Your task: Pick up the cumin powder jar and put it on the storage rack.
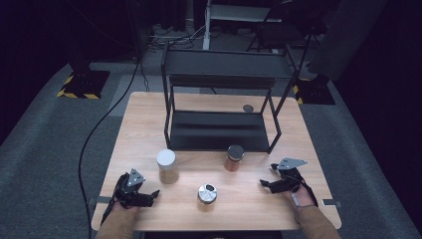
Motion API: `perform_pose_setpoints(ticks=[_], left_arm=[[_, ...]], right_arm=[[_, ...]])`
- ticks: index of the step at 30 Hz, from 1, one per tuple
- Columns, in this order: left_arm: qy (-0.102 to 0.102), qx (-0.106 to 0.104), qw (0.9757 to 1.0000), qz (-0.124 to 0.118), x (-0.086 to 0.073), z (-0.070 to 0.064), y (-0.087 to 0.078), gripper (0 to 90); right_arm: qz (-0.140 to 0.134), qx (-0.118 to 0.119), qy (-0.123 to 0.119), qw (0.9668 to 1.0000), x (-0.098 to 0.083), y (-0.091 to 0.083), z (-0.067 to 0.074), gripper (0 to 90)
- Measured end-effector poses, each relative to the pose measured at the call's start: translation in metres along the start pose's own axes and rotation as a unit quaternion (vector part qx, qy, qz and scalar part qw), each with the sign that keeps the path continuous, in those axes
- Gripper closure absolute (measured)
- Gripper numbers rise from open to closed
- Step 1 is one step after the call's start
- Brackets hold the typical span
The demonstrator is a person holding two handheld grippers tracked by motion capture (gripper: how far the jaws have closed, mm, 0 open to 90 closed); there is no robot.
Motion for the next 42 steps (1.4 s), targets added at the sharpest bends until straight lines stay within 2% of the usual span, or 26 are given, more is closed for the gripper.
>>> perform_pose_setpoints(ticks=[12,13,14,16,25,28,31,42], left_arm=[[-0.009,-0.001,1.0,-0.001,0.002,-0.004,-0.005,5.7],[-0.011,-0.003,0.9999,-0.004,0.002,-0.004,-0.007,5.7],[-0.021,-0.012,0.9996,-0.011,0.001,-0.004,-0.012,5.7],[-0.023,-0.012,0.9996,-0.015,0.002,-0.005,-0.017,5.9],[-0.012,-0.008,0.9989,-0.044,0.009,-0.015,-0.038,6.5],[-0.018,-0.012,0.9981,-0.057,0.01,-0.017,-0.045,6.6],[-0.016,-0.011,0.9976,-0.067,0.012,-0.019,-0.051,6.7],[-0.014,-0.012,0.9954,-0.094,0.018,-0.024,-0.06,7.2]], right_arm=[[0.0,-0.002,0.001,1.0,0.0,0.0,0.0,12.2],[0.001,-0.002,0.001,1.0,0.0,0.0,0.0,12.2],[0.001,-0.002,0.002,1.0,0.0,0.0,0.001,12.2],[0.001,-0.003,0.003,1.0,0.0,0.0,0.001,12.2],[0.001,-0.003,0.003,1.0,0.0,-0.001,0.001,12.2],[0.001,-0.003,0.003,1.0,0.0,-0.001,0.001,12.2],[0.0,-0.003,0.003,1.0,-0.001,-0.001,0.001,12.2],[0.0,-0.004,0.004,1.0,-0.001,-0.001,0.001,12.7]])
Point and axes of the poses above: each handheld gripper's, and its own axes: y roughly forward along the jaws, x roughly out of its top, z roughly to its left, the point moved 2 cm from there along y, roughly forward along the jaws, and after that the axes turned 12 degrees about -y, right-handed, at the moved point
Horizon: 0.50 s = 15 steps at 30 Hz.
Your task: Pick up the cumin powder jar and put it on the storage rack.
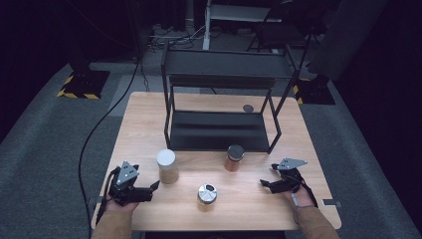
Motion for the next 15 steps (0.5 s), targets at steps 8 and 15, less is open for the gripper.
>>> perform_pose_setpoints(ticks=[8,15], left_arm=[[0.002,-0.005,1.0,-0.008,0.0046,-0.0013,0.0018,7.4],[0.004,-0.009,0.9998,-0.017,0.0071,-0.0013,0.0076,7.2]], right_arm=[[-0.001,-0.002,0.001,1.0,-0.0007,-0.0004,0.0003,13.8],[-0.002,-0.002,0.001,1.0,-0.0008,-0.0004,0.0003,14.1]])
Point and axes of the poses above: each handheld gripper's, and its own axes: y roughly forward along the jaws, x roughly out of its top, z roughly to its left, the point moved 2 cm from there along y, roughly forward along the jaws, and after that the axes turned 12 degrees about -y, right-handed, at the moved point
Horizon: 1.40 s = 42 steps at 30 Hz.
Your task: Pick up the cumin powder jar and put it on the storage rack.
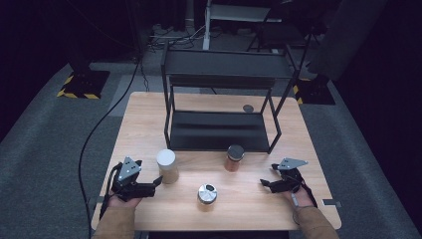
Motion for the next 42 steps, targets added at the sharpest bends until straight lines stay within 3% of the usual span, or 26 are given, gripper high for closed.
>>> perform_pose_setpoints(ticks=[7,25,32,37,42], left_arm=[[0.005,-0.008,0.9999,-0.012,0.003,0.0,0.008,7.3],[0.027,-0.024,0.9993,-0.006,0.017,-0.003,0.04,9.0],[0.035,-0.031,0.9989,-0.004,0.021,-0.002,0.048,16.2],[0.043,-0.034,0.9985,-0.003,0.024,-0.003,0.05,32.4],[0.043,-0.028,0.9986,0.007,0.031,-0.007,0.052,32.9]], right_arm=[[0.0,-0.004,0.003,1.0,0.0,0.0,0.001,14.9],[0.002,-0.015,0.013,0.9998,0.0,0.0,0.003,15.1],[0.002,-0.015,0.013,0.9998,0.0,0.0,0.003,15.2],[0.002,-0.017,0.015,0.9997,0.0,0.0,0.004,15.4],[0.002,-0.017,0.015,0.9997,0.0,0.0,0.004,15.5]])
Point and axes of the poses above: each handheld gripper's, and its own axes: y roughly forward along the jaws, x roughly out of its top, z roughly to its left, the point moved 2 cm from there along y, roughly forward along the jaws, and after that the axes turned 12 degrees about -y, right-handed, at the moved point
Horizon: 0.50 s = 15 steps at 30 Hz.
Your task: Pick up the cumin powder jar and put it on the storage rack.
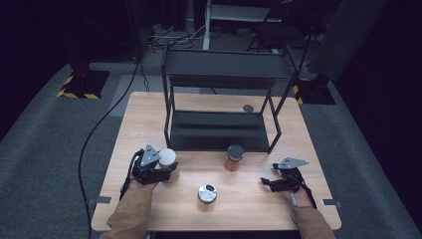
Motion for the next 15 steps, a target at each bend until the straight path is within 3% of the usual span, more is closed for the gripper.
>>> perform_pose_setpoints(ticks=[6,15], left_arm=[[-0.004,-0.009,0.9999,0.009,0.011,0.0,0.001,33.0],[0.007,-0.01,0.9999,0.011,0.04,-0.004,-0.003,33.1]], right_arm=[[0.0,0.0,0.0,1.0,0.0,0.0,0.0,15.6],[0.0,-0.002,0.002,1.0,0.0,0.0,0.001,15.7]])
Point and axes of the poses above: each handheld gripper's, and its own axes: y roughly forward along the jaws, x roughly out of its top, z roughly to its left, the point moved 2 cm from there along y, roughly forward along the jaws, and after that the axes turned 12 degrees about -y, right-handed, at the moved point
